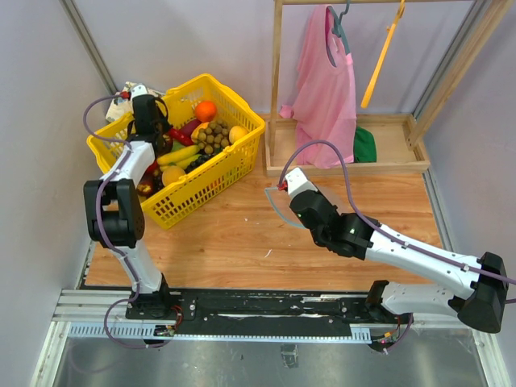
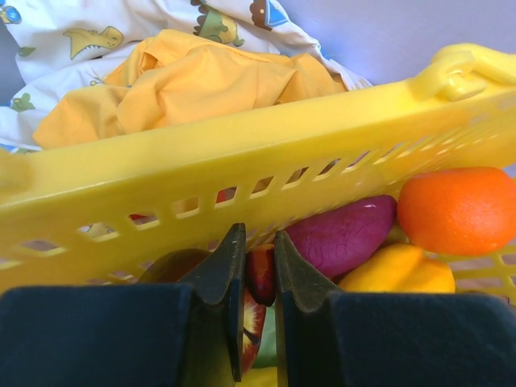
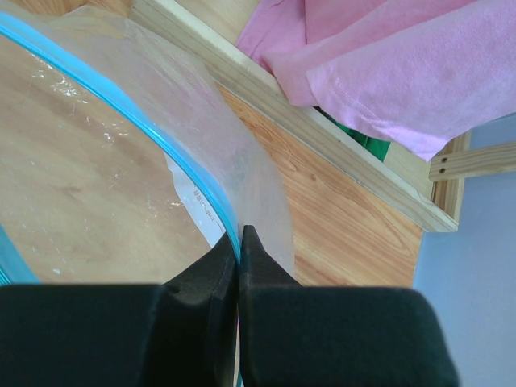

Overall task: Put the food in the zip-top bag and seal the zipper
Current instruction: Pick up the fake vegetable from the bin.

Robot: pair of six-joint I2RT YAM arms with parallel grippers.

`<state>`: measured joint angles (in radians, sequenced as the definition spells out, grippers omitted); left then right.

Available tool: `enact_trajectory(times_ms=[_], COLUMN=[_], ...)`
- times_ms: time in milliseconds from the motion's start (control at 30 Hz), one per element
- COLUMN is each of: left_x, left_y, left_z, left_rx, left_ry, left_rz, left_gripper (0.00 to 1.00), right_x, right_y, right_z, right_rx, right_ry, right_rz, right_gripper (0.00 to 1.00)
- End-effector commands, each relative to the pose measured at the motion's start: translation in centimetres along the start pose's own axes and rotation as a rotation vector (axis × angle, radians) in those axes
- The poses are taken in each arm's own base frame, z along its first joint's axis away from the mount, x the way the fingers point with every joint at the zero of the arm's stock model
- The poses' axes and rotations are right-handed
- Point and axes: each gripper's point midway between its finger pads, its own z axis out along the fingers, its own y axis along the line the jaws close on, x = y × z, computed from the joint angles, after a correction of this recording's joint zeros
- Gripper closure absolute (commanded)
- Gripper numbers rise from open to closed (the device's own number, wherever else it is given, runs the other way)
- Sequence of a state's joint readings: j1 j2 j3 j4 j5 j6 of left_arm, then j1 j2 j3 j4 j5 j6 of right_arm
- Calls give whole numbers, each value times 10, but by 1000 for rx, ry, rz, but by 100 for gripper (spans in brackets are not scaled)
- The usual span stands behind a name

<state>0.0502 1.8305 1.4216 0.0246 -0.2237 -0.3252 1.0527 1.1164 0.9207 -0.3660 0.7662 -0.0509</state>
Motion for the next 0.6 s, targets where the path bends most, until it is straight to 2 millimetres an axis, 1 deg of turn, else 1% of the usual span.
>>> enact_trajectory(times_ms=[0, 200, 300, 400, 467, 567], left_x=[-44, -79, -98, -113, -119, -123], left_y=[-3, -13, -19, -24, -29, -37], left_z=[-32, -75, -100, -125, -140, -160], left_rx=[35, 96, 137, 163, 180, 208], left_ry=[-103, -183, -234, -279, -301, -314], left_rz=[-2, -26, -38, -39, -36, -23], left_gripper=[100, 100, 100, 100, 100, 100], right_x=[0, -2, -3, -4, -4, -4], right_y=[-5, -8, -9, -10, -10, -8], right_z=[-2, -6, -7, -8, -8, -7], right_rx=[4, 2, 2, 2, 1, -3], right_ry=[0, -11, -15, -17, -15, -12], right_rz=[15, 38, 48, 52, 52, 55], right_gripper=[99, 99, 99, 99, 99, 99])
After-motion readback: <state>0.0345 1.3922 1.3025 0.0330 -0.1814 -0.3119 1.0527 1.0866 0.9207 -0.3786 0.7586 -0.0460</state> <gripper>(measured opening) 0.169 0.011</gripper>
